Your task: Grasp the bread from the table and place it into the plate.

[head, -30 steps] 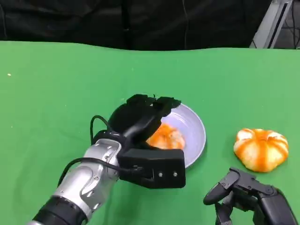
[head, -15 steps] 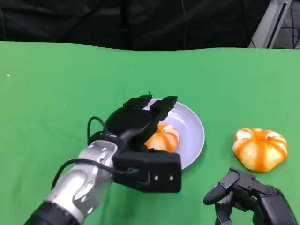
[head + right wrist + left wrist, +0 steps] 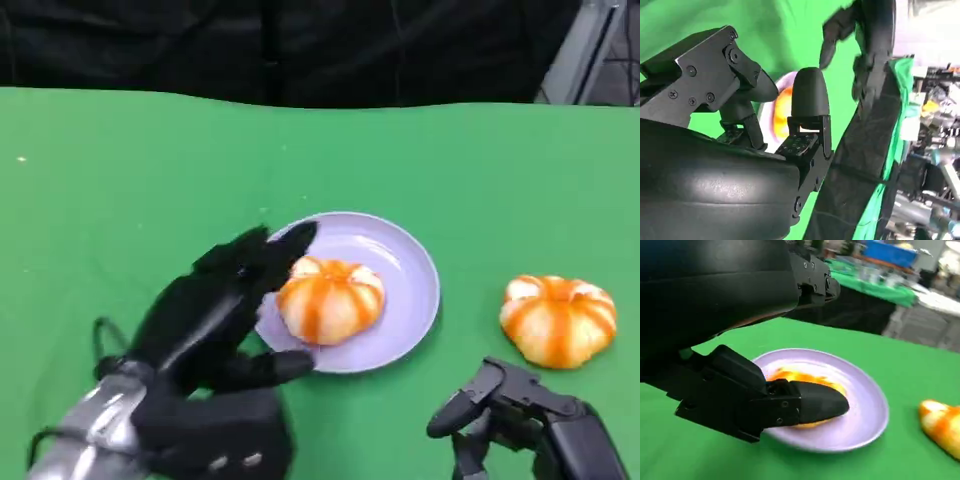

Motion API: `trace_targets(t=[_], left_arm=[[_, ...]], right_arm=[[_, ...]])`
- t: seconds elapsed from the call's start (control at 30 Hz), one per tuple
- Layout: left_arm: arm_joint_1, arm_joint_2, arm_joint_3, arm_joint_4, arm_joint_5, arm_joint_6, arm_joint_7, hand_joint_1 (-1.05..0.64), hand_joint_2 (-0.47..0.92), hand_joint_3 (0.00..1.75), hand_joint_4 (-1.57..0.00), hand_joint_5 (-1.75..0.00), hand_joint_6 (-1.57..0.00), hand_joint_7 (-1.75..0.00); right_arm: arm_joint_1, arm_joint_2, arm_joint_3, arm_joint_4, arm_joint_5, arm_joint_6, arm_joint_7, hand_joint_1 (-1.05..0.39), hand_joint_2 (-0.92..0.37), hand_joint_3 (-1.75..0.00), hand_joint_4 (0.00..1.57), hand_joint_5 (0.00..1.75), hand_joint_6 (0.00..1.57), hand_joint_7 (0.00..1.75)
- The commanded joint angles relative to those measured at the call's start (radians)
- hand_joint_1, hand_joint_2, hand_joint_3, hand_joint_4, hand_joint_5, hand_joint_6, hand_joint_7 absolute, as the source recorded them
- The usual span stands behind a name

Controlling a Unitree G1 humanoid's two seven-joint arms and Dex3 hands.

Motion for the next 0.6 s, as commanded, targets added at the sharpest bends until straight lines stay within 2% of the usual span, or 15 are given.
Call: trace_targets(t=[0.03, 0.1, 0.13, 0.17, 0.2, 0.27, 0.37, 0.4, 0.43, 0.5, 0.6], left_arm=[[0.093, -0.004, 0.069, -0.025, -0.096, -0.107, 0.044, -0.47, 0.92, 0.40, -0.40, -0.26, -0.43, -0.18], [0.096, -0.007, 0.076, -0.021, -0.098, -0.118, 0.039, -0.47, 0.92, 0.39, -0.41, -0.28, -0.45, -0.18], [0.133, -0.010, 0.106, 0.007, -0.132, -0.215, 0.081, -0.47, 0.92, 0.39, -0.41, -0.28, -0.45, -0.17], [0.161, -0.013, 0.129, 0.031, -0.158, -0.291, 0.112, -0.28, 0.83, 0.54, -0.55, -0.55, -0.67, -0.26], [0.178, -0.017, 0.147, 0.052, -0.175, -0.349, 0.133, -0.16, 0.68, 0.78, -0.59, -0.83, -0.82, -0.30], [0.184, -0.023, 0.163, 0.080, -0.181, -0.404, 0.143, -0.10, 0.60, 0.93, -0.60, -0.97, -0.90, -0.32], [0.200, -0.038, 0.179, 0.101, -0.211, -0.450, 0.135, -0.08, 0.56, 0.98, -0.61, -1.02, -0.92, -0.32], [0.247, -0.060, 0.182, 0.086, -0.272, -0.451, 0.121, -0.09, 0.56, 1.02, -0.70, -1.09, -1.00, -0.40], [0.287, -0.079, 0.180, 0.071, -0.336, -0.444, 0.101, -0.12, 0.55, 1.06, -0.82, -1.40, -0.99, -0.80], [0.337, -0.107, 0.175, 0.039, -0.418, -0.411, 0.065, -0.13, 0.49, 1.20, -0.86, -1.62, -0.88, -1.24], [0.354, -0.134, 0.176, 0.015, -0.457, -0.395, 0.028, -0.13, 0.44, 1.32, -0.85, -1.68, -0.83, -1.43]], right_arm=[[0.009, -0.009, -0.009, -0.008, 0.003, 0.001, -0.004, 0.04, -0.48, -1.24, 0.68, 1.70, 0.70, 1.36], [0.010, -0.009, -0.009, -0.008, 0.003, 0.002, -0.005, 0.04, -0.48, -1.24, 0.68, 1.70, 0.70, 1.36], [0.008, -0.007, -0.008, -0.008, 0.002, 0.002, -0.006, 0.04, -0.48, -1.24, 0.68, 1.70, 0.70, 1.36], [0.007, -0.006, -0.007, -0.009, 0.002, 0.003, -0.007, 0.04, -0.48, -1.24, 0.68, 1.70, 0.70, 1.37], [0.006, -0.005, -0.006, -0.009, 0.002, 0.003, -0.007, 0.04, -0.47, -1.24, 0.68, 1.70, 0.70, 1.37], [0.006, -0.005, -0.005, -0.009, 0.002, 0.003, -0.008, 0.03, -0.47, -1.24, 0.68, 1.70, 0.70, 1.37], [0.006, -0.006, -0.008, -0.011, 0.008, 0.006, -0.005, 0.03, -0.47, -1.24, 0.68, 1.69, 0.70, 1.37], [0.005, -0.009, -0.014, -0.013, 0.015, 0.011, -0.002, 0.03, -0.47, -1.24, 0.68, 1.69, 0.70, 1.37], [0.004, -0.011, -0.019, -0.014, 0.021, 0.013, 0.001, 0.03, -0.47, -1.24, 0.69, 1.69, 0.70, 1.37], [0.003, -0.013, -0.027, -0.013, 0.031, 0.018, 0.006, 0.03, -0.48, -1.23, 0.69, 1.70, 0.70, 1.37], [-0.001, -0.018, -0.033, -0.009, 0.025, 0.016, 0.010, 0.03, -0.48, -1.23, 0.69, 1.69, 0.70, 1.37]])
